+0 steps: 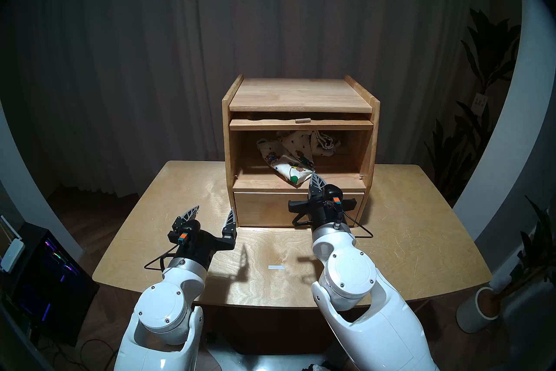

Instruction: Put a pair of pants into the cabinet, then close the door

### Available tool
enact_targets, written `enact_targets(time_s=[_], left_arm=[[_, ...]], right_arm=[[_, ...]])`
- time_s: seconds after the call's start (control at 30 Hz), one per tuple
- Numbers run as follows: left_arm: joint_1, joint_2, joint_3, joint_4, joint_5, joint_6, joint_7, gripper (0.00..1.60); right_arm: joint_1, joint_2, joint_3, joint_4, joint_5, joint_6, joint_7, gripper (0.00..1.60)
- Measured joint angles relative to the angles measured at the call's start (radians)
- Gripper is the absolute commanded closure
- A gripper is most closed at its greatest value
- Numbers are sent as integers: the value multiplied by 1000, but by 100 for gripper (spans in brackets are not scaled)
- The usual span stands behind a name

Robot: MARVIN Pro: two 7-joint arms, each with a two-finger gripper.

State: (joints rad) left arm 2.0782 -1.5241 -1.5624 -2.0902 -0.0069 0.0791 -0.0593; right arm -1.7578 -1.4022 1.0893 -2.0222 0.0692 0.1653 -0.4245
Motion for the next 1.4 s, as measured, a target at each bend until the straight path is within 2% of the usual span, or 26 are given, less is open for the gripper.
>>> enact_targets(time_s=[0.37, 0.53, 0.67, 0.77, 0.93, 1.23, 1.4], left_arm=[[0, -1, 0, -9, 0, 0, 0, 0], [1, -2, 0, -16, 0, 0, 2, 0], [1, -2, 0, -19, 0, 0, 4, 0], [2, -3, 0, -22, 1, 0, 6, 0], [3, -4, 0, -26, 3, 1, 10, 0], [4, -5, 1, -28, 5, 2, 16, 0], [4, -5, 2, -29, 6, 3, 18, 0]], right_arm=[[-46, 51, 6, -128, 84, 195, 63, 160], [-18, 71, 39, -174, 132, 306, 107, 160], [14, 70, 67, -177, 148, 371, 136, 160], [49, 50, 91, -155, 152, 434, 164, 160], [97, 5, 98, -59, 141, 481, 191, 160], [191, -71, 106, 74, 77, 487, 224, 160], [236, -75, 93, 73, 64, 501, 239, 160]])
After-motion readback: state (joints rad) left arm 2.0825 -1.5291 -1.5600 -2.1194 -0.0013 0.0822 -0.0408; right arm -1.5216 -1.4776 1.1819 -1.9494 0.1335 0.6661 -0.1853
